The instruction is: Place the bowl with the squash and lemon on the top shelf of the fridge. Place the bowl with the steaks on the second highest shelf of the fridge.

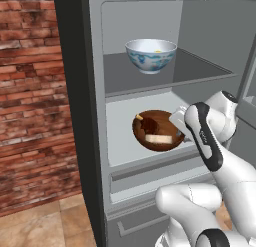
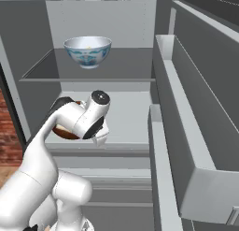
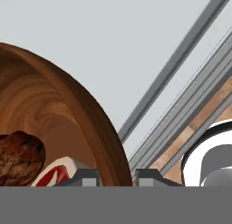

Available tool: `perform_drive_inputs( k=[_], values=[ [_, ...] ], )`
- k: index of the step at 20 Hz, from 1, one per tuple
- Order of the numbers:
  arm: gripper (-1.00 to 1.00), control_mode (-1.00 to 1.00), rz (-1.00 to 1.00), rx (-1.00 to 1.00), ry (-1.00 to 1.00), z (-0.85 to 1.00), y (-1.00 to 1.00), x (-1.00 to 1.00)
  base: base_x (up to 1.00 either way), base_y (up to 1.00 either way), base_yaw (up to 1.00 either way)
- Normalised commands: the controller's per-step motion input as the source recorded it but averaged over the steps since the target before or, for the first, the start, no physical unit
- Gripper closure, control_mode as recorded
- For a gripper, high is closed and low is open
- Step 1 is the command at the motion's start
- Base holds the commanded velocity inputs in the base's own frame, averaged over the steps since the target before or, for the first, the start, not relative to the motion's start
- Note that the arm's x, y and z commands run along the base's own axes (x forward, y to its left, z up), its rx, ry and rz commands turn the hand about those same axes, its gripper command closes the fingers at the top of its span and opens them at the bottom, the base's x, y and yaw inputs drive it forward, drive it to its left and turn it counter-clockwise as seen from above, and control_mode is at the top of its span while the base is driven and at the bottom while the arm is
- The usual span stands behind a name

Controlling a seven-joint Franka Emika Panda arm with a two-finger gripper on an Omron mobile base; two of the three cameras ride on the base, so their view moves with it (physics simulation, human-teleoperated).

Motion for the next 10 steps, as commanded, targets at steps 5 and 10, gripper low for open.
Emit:
perform_drive_inputs(
  k=[5, 10],
  values=[
    [1.00, -1.00, -0.04, 0.01, 0.05, -0.43, -0.27, 1.00, 0.00, 0.00, 0.00],
    [1.00, -1.00, -0.06, 0.00, 0.00, -0.50, 0.00, 0.87, 0.00, 0.00, 0.00]
  ],
)
